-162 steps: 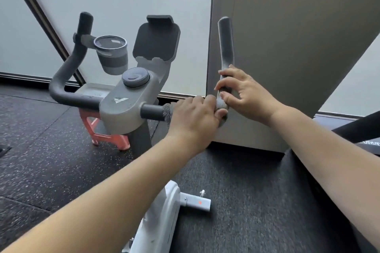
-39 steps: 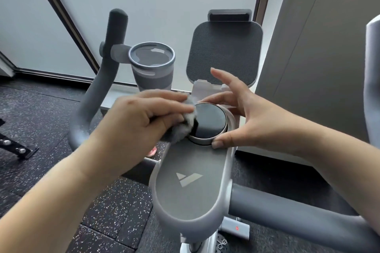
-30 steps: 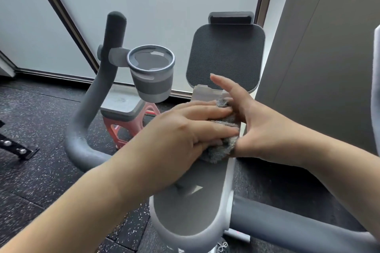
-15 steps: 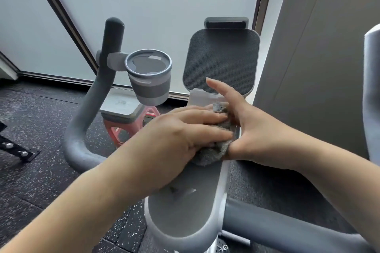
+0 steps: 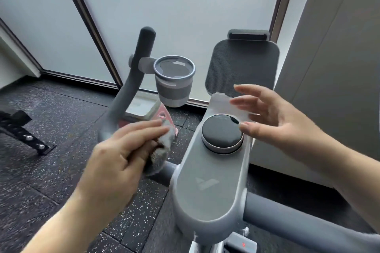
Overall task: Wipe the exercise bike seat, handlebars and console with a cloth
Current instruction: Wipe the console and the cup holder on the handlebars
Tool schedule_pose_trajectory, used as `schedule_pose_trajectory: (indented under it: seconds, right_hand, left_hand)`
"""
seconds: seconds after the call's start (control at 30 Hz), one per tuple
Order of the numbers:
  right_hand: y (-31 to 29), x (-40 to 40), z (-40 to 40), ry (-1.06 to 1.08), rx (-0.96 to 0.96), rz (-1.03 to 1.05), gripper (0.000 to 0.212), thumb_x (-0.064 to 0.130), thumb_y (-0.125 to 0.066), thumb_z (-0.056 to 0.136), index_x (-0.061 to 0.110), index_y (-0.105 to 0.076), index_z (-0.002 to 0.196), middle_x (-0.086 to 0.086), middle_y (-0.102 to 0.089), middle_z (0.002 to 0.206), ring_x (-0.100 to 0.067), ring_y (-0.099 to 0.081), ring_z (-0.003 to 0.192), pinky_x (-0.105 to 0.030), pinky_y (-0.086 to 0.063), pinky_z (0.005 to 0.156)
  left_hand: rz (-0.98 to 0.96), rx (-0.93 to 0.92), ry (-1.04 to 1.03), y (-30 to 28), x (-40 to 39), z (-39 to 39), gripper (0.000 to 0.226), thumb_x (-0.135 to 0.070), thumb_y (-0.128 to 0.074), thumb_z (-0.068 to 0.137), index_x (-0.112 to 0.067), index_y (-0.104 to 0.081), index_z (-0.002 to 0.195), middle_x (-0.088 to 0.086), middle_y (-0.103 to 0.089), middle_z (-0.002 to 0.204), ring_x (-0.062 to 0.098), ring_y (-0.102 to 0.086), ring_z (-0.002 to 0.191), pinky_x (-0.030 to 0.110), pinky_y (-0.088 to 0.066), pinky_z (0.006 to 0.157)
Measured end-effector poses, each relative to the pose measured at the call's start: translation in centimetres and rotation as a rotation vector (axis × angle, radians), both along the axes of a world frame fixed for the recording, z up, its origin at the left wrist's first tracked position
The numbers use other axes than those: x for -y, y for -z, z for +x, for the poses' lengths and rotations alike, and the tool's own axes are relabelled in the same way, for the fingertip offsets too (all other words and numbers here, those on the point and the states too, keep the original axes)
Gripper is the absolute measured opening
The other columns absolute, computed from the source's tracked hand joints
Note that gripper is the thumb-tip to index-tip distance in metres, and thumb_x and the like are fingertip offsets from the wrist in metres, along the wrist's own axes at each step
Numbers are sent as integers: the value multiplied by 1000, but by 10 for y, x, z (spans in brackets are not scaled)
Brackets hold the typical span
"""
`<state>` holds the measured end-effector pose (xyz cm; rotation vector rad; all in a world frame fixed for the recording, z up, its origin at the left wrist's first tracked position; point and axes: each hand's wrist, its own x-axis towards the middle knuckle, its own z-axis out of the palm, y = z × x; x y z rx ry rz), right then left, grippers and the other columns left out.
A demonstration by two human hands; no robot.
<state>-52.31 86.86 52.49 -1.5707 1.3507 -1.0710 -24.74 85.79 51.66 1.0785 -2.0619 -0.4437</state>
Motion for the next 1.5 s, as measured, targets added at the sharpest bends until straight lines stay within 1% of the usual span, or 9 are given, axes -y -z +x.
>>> schedule_pose_trajectory:
  seconds: [0.1, 0.37, 0.57, 0.7, 0.87, 1.03, 1.2, 1.33, 1.5]
  right_hand:
    - [-6, 1, 7, 102, 27, -14, 46, 17, -71, 76, 31, -56, 117, 3, -66, 113, -7, -61, 110, -24, -49, 97]
    - [-22, 31, 39, 44, -188, -43, 29, 7, -63, 84, 27, -63, 105, 7, -68, 108, -4, -63, 104, -26, -48, 96]
    - [-30, 81, 62, 55, -202, -111, 26, 10, -62, 85, 25, -61, 106, 4, -68, 108, -9, -65, 100, -31, -50, 95]
    - [-25, 119, 70, 93, -388, -188, 46, 22, -69, 78, 29, -53, 121, -1, -57, 127, -13, -55, 115, -32, -42, 104]
    - [-24, 154, 74, 32, -609, -121, 90, 38, -78, 70, 24, -30, 144, -6, -35, 148, -19, -38, 133, -24, -26, 106]
    - [-26, 180, 78, -48, -768, -78, 109, 49, -79, 65, 17, -17, 149, -11, -28, 152, -24, -31, 138, -30, -25, 110]
    - [-29, 189, 76, -84, -846, -74, 99, 57, -75, 62, 13, -35, 140, -14, -42, 142, -27, -39, 129, -32, -33, 98]
    - [-29, 190, 75, -84, -839, -98, 96, 56, -76, 61, 13, -39, 138, -15, -45, 139, -28, -42, 127, -33, -34, 98]
    - [-28, 190, 74, -87, -808, -91, 101, 54, -78, 61, 15, -33, 143, -12, -39, 146, -26, -37, 133, -30, -30, 102]
  left_hand:
    - [-112, 250, 93, 25, -8, -4, 31, -26, -46, 92, -21, -67, 114, -6, -66, 114, 11, -58, 106, 23, -42, 96]
    - [-262, 374, 41, 32, 35, 44, 31, -32, -47, 94, -15, -73, 98, 1, -68, 92, 19, -58, 85, 32, -47, 83]
    - [-74, 231, -63, 15, 33, 34, 35, -42, -43, 93, -22, -72, 97, -5, -68, 93, 15, -59, 90, 34, -44, 84]
    - [-186, 314, 81, 33, 16, 18, 31, -41, -47, 93, -21, -71, 99, -3, -67, 93, 19, -58, 87, 34, -46, 83]
    - [-265, 324, -37, 37, 55, 70, 30, -33, -49, 94, -14, -73, 95, 1, -69, 92, 20, -58, 90, 38, -48, 83]
    - [-247, 138, -139, 16, 50, 57, 25, -29, -53, 91, -15, -74, 97, -1, -69, 95, 17, -59, 94, 34, -47, 89]
    - [-258, 259, 91, 40, 32, 50, 31, -35, -49, 93, -17, -71, 105, 0, -68, 101, 16, -55, 98, 33, -45, 92]
    - [-280, 255, -58, 38, 64, 76, 28, -29, -49, 93, -14, -72, 101, 3, -68, 97, 18, -55, 95, 34, -47, 87]
    - [-193, 16, -333, 17, 74, 64, 29, -28, -51, 93, -16, -67, 114, 3, -65, 109, 20, -55, 104, 30, -43, 94]
